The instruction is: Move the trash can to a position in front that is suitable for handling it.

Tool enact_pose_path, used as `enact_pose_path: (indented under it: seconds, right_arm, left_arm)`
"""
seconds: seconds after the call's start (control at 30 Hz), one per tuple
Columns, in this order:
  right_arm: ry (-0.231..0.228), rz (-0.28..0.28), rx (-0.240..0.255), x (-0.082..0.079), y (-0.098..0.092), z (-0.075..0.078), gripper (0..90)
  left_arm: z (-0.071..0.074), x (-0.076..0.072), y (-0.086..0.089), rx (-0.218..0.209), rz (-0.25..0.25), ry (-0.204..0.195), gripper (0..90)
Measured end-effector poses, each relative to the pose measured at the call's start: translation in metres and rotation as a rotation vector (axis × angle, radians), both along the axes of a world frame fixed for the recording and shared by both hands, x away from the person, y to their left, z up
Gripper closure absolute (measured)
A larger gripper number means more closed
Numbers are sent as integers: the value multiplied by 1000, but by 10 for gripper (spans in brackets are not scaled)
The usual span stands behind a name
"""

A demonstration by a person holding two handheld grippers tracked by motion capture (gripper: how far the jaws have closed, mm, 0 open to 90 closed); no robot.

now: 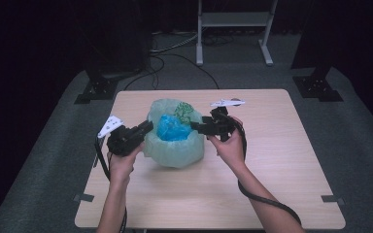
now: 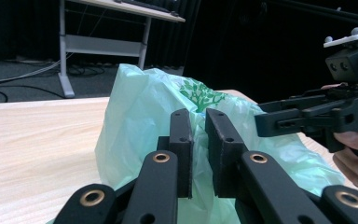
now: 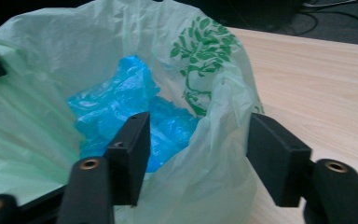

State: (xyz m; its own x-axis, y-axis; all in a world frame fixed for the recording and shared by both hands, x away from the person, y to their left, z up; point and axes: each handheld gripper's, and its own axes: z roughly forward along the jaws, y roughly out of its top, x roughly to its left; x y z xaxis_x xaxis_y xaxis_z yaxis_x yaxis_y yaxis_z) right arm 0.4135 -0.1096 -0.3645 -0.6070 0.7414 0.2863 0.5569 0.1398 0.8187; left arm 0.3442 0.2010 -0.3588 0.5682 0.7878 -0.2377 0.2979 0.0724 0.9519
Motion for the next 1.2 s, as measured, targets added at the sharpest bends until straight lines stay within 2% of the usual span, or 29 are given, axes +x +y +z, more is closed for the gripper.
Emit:
enact_pose_path:
  seconds: [0.17,0.33,0.43,0.57,0.63,0.73,0.9,1.07,1.2]
  right_arm:
    - [13,-3,5,2,3,-1,530]
    - [-2,-25,-7,0,6,1,643]
    - [-22,-45,-29,-1,7,4,679]
    - [-55,-65,-18,-4,5,8,727]
    - [-81,-74,-40,-6,6,11,752]
    - [-111,-107,-71,-9,8,15,858]
    - [-124,-106,-98,-9,10,17,890]
    - [-134,-103,-94,-9,12,21,900]
    - [-136,-100,-59,-10,13,26,900]
  left_arm:
    - [1,-1,-2,-8,-14,-8,811]
    - [1,-1,-5,-25,-29,-6,811]
    - [0,-1,-7,-35,-40,-5,811]
    - [0,-1,-10,-46,-50,-6,811]
    - [1,-1,-10,-46,-55,-8,811]
    - [1,-2,-12,-53,-62,-11,811]
    - [2,-3,-13,-53,-65,-15,811]
    - [2,-2,-12,-64,-68,-16,811]
    - [2,-3,-12,-74,-69,-19,811]
